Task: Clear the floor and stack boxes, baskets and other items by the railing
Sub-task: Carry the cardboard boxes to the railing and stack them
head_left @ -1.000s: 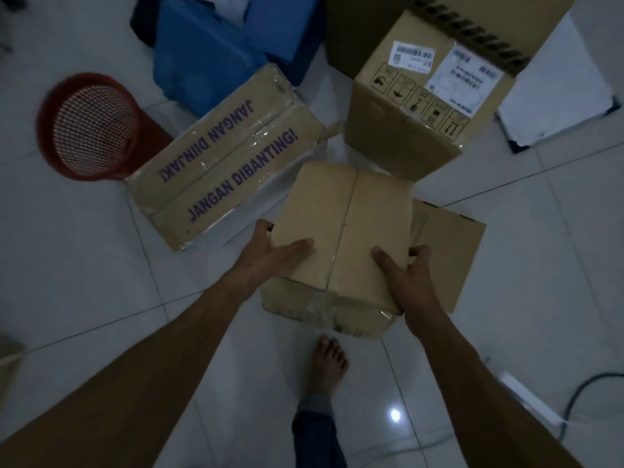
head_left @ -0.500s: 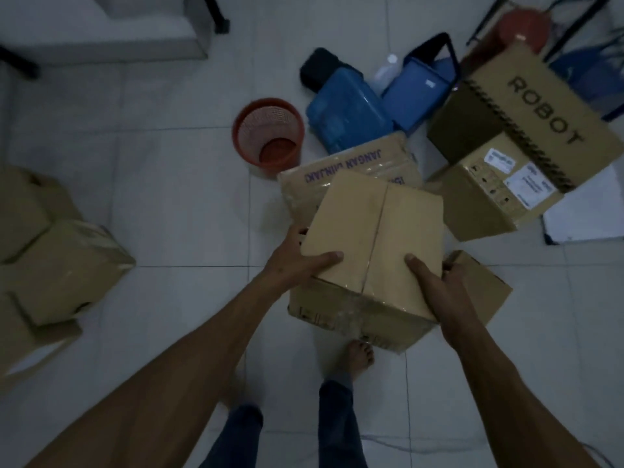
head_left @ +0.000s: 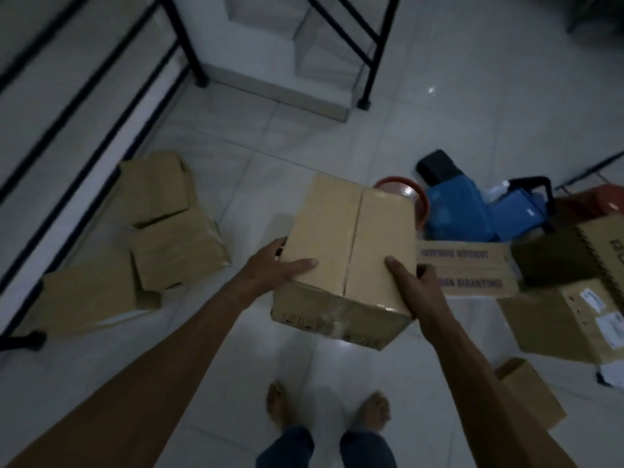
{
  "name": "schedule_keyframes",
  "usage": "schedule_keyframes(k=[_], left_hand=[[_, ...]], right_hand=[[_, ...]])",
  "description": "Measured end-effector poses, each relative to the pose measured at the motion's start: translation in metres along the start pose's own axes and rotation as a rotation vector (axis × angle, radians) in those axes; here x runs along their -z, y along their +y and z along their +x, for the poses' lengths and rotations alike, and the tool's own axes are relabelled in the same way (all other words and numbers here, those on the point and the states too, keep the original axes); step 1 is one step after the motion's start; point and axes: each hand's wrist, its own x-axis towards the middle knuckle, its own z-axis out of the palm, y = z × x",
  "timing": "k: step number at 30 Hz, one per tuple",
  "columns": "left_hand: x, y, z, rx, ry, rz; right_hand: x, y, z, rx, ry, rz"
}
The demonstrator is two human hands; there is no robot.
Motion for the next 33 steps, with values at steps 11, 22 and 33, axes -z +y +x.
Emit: schedule_keyframes(k=[11,22,33], left_hand=[[0.211,-0.073,0.061,0.075,0.13,-0.275],[0.35,-0.16,0.279,0.096,0.184,-0.525],[0.425,-0.214,0.464,0.001,0.332,-0.364]], right_hand=[[-0.224,-0.103,0.064,0.012,-0.241,-0.218],[-0.428,-0.138,0.272,-0.177,-0.428,-0.17],[-0.581,-0.124,0.429,0.07,-0.134,-0.114]])
